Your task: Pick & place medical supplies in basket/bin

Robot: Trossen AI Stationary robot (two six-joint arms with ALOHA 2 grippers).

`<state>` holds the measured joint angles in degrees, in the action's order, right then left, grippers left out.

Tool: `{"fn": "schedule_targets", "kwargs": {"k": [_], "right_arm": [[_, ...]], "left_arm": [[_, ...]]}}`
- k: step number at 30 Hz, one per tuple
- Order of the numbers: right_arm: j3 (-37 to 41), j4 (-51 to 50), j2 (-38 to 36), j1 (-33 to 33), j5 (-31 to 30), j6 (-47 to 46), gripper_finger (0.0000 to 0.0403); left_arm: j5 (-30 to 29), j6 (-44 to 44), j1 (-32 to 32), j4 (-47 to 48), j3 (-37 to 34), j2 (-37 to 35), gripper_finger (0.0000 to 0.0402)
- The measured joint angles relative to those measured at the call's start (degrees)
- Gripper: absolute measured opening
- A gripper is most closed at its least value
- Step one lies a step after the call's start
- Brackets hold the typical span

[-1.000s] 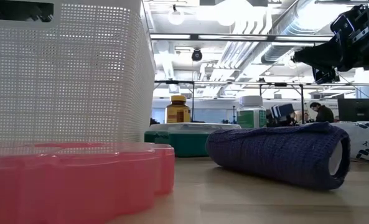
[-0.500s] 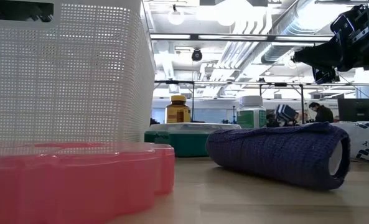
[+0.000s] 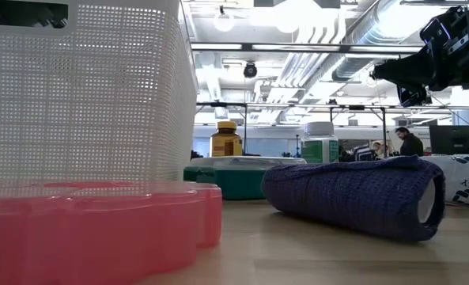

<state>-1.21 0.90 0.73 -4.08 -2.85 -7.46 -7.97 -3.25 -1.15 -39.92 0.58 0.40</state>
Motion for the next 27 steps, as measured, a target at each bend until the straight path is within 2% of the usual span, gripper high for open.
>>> {"fn": "schedule_targets", "kwargs": {"k": [23, 27], "right_arm": [[0.0, 0.0, 0.0, 0.0, 0.0, 0.0, 0.0], [0.0, 0.0, 0.0, 0.0, 0.0, 0.0, 0.0]], "left_arm": [[-0.7, 0.0, 0.0, -0.2, 0.0, 0.0, 0.0058], [-2.9, -4.0, 0.0, -1.0, 0.0, 0.0, 0.0058]]}}
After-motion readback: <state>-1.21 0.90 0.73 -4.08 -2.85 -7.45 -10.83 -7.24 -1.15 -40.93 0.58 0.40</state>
